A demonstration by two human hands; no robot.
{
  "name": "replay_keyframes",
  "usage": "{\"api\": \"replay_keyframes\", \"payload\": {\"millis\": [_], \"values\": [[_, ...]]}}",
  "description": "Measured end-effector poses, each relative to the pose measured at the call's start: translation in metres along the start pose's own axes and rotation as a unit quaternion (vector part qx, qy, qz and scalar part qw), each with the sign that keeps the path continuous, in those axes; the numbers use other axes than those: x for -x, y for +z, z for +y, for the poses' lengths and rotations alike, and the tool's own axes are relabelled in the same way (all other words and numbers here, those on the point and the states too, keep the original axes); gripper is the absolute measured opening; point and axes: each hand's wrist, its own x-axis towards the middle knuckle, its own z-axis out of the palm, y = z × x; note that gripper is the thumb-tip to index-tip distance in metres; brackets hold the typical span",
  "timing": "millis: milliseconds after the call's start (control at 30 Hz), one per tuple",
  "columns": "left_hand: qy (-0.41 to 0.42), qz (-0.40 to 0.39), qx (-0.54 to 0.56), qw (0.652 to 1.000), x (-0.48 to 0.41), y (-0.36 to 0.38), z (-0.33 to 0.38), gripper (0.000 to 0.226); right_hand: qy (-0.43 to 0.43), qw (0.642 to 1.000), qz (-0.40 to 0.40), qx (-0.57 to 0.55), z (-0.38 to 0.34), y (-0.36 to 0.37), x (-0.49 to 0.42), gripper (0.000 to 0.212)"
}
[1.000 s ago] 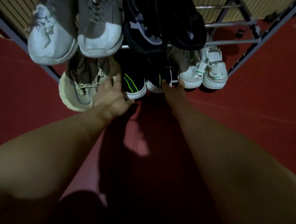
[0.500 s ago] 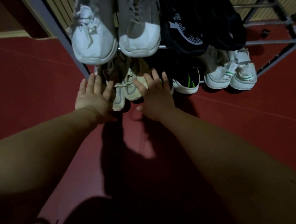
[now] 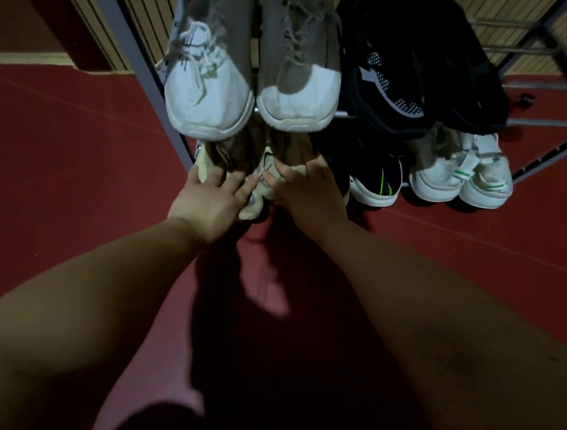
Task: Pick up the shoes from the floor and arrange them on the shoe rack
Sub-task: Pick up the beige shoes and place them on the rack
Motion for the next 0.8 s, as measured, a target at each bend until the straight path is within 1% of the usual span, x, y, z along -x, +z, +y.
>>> {"api": "replay_keyframes", "payload": {"millis": [33,100,167,200,233,300,333,367,433,500,533,567,600,633,667,700,733,767,800], "values": [[0.008,0.0,-0.007,1.0,0.001,0.0,-0.002,0.054,0.004,1.0,0.011,-0.007,0.001,0.004,0.001,0.032],[0.03,0.002,-0.024,0.999,0.0,-0.004,-0.008,0.055,0.016,0.999,0.04,-0.019,0.002,0.01,0.0,0.039],[0.055,0.003,-0.054,0.997,-0.001,-0.006,-0.012,0.055,0.027,0.998,0.045,-0.03,0.0,0.012,0.001,0.036],[0.062,0.003,-0.072,0.995,-0.001,-0.003,-0.012,0.056,0.033,0.998,0.035,-0.04,-0.002,0.009,0.003,0.037],[0.064,-0.001,-0.085,0.994,-0.001,0.001,-0.011,0.056,0.039,0.997,0.011,-0.059,-0.005,0.005,0.004,0.042],[0.041,-0.025,-0.078,0.996,0.0,0.01,-0.008,0.057,0.047,0.99,-0.072,-0.111,-0.014,-0.006,0.004,0.056],[0.026,-0.032,-0.068,0.997,-0.001,0.012,-0.007,0.061,0.053,0.984,-0.104,-0.135,-0.017,-0.009,0.005,0.059],[0.015,-0.033,-0.062,0.997,-0.002,0.013,-0.006,0.068,0.059,0.979,-0.12,-0.151,-0.019,-0.01,0.006,0.057],[0.006,-0.021,-0.038,0.999,-0.002,0.013,-0.003,0.088,0.056,0.979,-0.113,-0.158,-0.018,-0.015,0.008,0.055],[-0.011,0.048,0.067,0.997,-0.001,0.007,0.003,0.095,0.058,0.978,-0.09,-0.179,-0.011,-0.013,0.013,0.059],[-0.022,0.093,0.126,0.987,0.0,0.003,0.008,0.096,0.073,0.978,-0.052,-0.188,-0.006,-0.013,0.017,0.059],[-0.023,0.134,0.158,0.978,0.0,-0.002,0.014,0.095,0.098,0.976,-0.009,-0.196,-0.001,-0.011,0.022,0.059],[-0.02,0.171,0.161,0.972,-0.002,-0.006,0.021,0.094,0.124,0.971,0.03,-0.204,0.006,-0.01,0.026,0.058],[-0.019,0.188,0.155,0.97,-0.005,-0.011,0.029,0.092,0.154,0.965,0.055,-0.207,0.015,-0.009,0.031,0.057],[-0.024,0.176,0.148,0.973,-0.009,-0.018,0.038,0.09,0.191,0.958,0.075,-0.199,0.024,-0.006,0.036,0.058],[-0.032,0.151,0.14,0.978,-0.013,-0.025,0.048,0.089,0.238,0.948,0.068,-0.201,0.034,-0.004,0.04,0.061],[-0.037,0.128,0.13,0.983,-0.02,-0.029,0.058,0.093,0.294,0.929,0.039,-0.222,0.044,-0.004,0.044,0.065],[-0.037,0.111,0.114,0.987,-0.027,-0.033,0.066,0.098,0.375,0.887,0.015,-0.271,0.054,-0.004,0.047,0.07],[-0.031,0.1,0.09,0.99,-0.035,-0.037,0.072,0.104,0.469,0.816,0.015,-0.336,0.065,-0.004,0.05,0.075]]}}
